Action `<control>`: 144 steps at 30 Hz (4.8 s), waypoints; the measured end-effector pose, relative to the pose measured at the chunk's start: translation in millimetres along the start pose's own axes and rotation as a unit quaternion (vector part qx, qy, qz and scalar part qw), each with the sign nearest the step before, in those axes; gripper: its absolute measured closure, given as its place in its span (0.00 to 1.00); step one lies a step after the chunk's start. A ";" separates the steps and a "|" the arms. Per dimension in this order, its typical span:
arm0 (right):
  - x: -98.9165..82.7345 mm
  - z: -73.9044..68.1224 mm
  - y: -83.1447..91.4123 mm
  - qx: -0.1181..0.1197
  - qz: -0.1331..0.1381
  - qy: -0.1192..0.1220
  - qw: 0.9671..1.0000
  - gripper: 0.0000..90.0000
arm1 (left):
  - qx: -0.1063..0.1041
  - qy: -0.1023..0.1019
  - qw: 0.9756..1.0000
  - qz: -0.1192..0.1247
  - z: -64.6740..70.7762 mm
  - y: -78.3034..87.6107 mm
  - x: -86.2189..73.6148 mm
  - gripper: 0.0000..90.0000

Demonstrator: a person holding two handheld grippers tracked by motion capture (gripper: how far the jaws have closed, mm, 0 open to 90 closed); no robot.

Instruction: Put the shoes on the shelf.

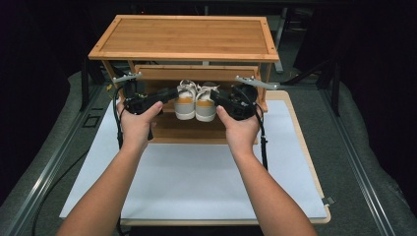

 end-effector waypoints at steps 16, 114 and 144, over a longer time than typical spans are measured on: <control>-33.3 22.0 -17.2 0.010 -0.036 -0.033 0.999 1.00 | 0.020 -0.006 0.999 -0.028 -27.6 -16.6 -20.0 1.00; -15.8 49.6 -67.4 -0.025 -0.035 -0.022 0.999 0.96 | 0.053 0.004 0.998 -0.022 -40.3 -62.1 14.7 0.97; -66.5 18.3 16.6 0.024 -0.032 0.051 0.998 0.72 | -0.026 -0.029 0.999 -0.014 -37.8 22.9 -49.8 0.65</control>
Point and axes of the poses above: each handheld gripper's, and its own axes: y roughly backward along the jaws, x roughly out of its top, z roughly to its right, the point moved 6 cm from there along -y, roughly forward along the jaws, and after that the axes turned 12 degrees about y, right-handed, at the moved point
